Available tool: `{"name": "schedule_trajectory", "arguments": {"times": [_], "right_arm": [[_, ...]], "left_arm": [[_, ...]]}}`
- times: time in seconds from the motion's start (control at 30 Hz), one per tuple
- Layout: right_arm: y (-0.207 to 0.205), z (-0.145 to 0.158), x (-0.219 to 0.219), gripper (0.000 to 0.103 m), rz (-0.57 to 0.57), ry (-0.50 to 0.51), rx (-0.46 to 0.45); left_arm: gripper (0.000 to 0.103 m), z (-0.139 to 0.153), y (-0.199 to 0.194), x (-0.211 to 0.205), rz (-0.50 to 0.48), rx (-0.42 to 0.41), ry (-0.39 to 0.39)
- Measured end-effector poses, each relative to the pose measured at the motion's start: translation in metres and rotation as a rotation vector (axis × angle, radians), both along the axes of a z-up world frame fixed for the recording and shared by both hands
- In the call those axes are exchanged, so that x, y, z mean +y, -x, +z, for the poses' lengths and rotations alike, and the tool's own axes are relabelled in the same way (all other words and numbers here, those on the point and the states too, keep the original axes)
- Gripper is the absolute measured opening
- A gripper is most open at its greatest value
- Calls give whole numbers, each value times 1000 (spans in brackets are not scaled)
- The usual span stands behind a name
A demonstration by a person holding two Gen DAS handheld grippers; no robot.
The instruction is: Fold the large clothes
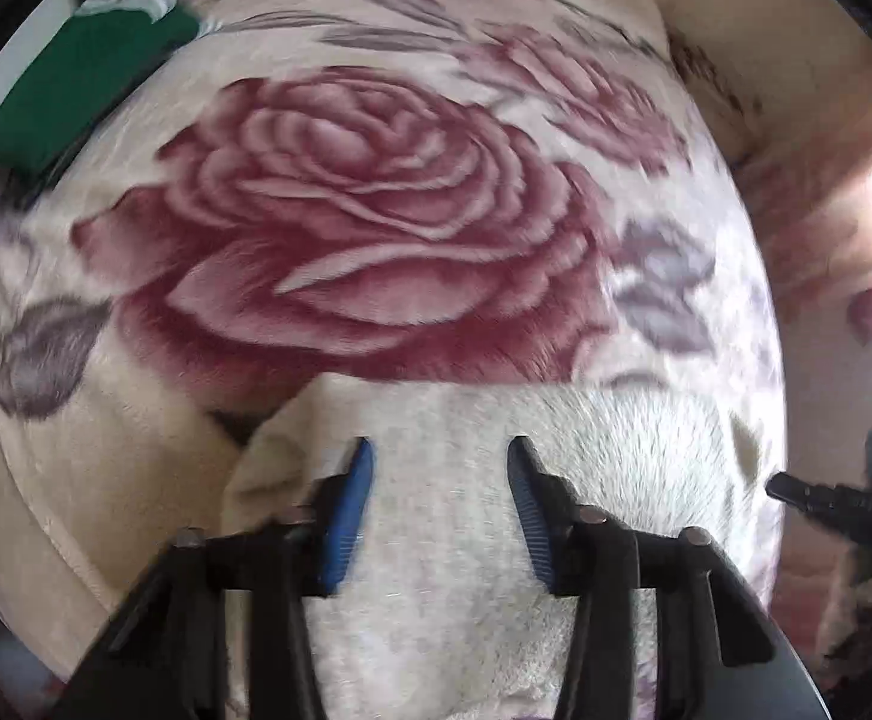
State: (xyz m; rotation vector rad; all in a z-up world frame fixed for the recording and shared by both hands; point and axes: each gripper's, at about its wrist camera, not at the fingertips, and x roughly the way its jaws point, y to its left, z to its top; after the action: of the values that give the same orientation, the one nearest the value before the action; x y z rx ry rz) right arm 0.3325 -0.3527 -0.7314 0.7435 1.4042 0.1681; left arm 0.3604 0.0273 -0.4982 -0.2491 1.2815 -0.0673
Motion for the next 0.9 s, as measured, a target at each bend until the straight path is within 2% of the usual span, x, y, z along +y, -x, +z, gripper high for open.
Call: {"name": "schedule_trajectory", "arguments": {"times": [0.03,0.07,0.1,0.17,0.2,0.23,0.3,0.37,0.43,0.47,0.5,0.57,0.63,0.7,0.77,0.8,0.87,0.9], "right_arm": [[-7,-4,19,8,55,13,38],[-16,-12,44,7,111,36,65],[-23,-19,60,7,154,73,77],[-36,-43,90,6,231,187,111],[-42,-59,99,0,264,254,143],[-46,-77,104,0,278,299,180],[-55,-112,104,0,251,313,242],[-63,-119,102,0,191,298,288],[-68,-113,101,0,185,286,323],[-69,-101,98,0,184,250,315],[-66,-90,94,3,186,214,297],[-55,-64,90,4,203,163,247],[-34,-46,89,4,246,177,222],[-16,-52,94,4,285,175,231],[-6,-78,99,3,288,193,257],[-7,-90,103,0,288,207,251],[-7,-113,102,0,271,207,247],[-8,-119,101,0,252,200,256]], "left_arm": [[1,-15,-5,-12,-25,38,-55],[1,-33,-8,-17,-32,79,-64],[1,-65,-11,-18,-15,154,-71],[4,-102,-12,-11,-1,195,-53],[4,-112,-13,-7,6,178,-24],[4,-114,-14,-5,9,166,-5],[4,-115,-21,-5,-13,168,3],[4,-110,-24,-1,5,182,31],[4,-95,-24,1,10,191,30],[4,-80,-20,-1,10,175,18],[4,-67,-14,-5,7,158,3],[4,-39,3,-16,-8,100,24],[4,-36,13,-30,-20,101,20],[4,-53,19,-43,-46,136,22],[4,-86,19,-47,-32,178,-12],[4,-105,19,-43,-9,195,11],[4,-138,12,-29,69,223,137],[5,-144,9,-25,94,235,178]]}}
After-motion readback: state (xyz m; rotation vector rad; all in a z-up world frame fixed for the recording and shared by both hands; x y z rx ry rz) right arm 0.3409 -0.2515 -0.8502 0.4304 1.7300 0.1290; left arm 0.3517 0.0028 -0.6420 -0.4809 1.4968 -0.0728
